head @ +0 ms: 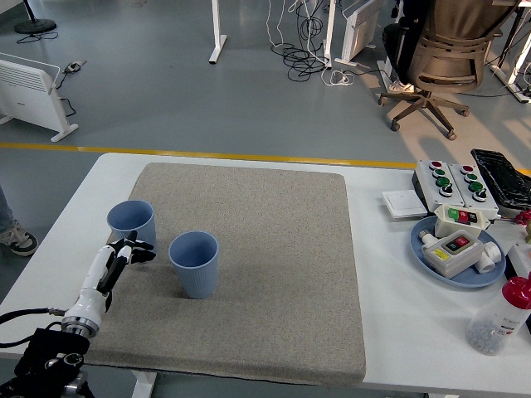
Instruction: Push cup pick cup insert cup
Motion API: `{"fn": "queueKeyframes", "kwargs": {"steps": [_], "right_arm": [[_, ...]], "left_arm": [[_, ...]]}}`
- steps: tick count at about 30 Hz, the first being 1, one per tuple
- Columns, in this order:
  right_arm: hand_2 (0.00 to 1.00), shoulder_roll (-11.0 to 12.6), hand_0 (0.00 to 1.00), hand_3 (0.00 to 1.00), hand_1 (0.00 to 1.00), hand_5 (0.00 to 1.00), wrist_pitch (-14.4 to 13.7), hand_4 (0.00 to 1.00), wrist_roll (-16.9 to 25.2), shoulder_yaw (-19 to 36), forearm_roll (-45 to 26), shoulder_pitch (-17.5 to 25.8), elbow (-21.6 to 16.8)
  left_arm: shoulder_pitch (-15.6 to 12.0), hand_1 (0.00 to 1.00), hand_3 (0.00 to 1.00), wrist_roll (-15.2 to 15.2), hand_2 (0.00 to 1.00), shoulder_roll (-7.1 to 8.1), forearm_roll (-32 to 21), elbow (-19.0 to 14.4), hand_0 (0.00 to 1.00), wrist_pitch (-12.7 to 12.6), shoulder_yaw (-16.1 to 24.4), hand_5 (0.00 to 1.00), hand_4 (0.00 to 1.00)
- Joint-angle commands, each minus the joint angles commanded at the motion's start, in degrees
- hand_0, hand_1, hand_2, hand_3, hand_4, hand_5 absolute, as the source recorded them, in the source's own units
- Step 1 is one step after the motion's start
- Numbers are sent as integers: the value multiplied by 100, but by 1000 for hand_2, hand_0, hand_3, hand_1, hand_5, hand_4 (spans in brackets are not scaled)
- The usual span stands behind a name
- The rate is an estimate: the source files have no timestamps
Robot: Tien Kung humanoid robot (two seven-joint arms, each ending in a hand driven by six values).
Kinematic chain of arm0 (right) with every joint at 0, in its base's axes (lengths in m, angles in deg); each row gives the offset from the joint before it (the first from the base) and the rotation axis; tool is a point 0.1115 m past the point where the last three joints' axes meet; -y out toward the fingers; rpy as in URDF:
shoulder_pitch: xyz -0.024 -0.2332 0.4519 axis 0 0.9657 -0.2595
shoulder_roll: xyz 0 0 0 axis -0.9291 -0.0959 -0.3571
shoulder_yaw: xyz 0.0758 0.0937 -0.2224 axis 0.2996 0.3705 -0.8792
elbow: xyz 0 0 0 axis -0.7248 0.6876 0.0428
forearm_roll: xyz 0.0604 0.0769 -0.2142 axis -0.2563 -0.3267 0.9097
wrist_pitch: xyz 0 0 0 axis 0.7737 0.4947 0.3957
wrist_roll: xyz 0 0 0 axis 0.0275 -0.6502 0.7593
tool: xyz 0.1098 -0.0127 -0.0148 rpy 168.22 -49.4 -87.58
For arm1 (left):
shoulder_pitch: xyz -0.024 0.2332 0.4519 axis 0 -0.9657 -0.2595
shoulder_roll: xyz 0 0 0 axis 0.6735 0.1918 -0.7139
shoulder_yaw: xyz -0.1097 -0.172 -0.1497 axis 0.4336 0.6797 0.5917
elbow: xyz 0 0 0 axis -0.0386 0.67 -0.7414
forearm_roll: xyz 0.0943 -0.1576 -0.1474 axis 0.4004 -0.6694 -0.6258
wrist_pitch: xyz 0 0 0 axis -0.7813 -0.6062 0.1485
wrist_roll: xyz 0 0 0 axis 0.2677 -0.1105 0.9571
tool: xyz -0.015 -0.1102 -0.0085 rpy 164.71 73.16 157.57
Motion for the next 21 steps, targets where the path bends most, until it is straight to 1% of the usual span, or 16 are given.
{"fn": "queueKeyframes", "kwargs": {"steps": [9,11,14,21], "right_arm": [[616,-13,666,564,603,449,5,100,-3,-1,8,-6,0],[616,-12,666,564,603,449,4,100,-2,-5,5,-7,0],[617,-20,666,564,603,450,6,101,-14,20,34,-35,-2],[616,-28,666,564,603,449,6,101,-18,15,44,-66,-5]], "left_arm": [[354,531,456,54,480,-7,-261,359,650,32,-147,998,587],[392,531,456,57,480,-5,-293,398,650,37,-180,998,587],[662,530,454,68,480,-14,-453,638,651,67,-358,998,584],[950,531,454,99,479,-60,-659,901,651,96,-597,998,580]]}}
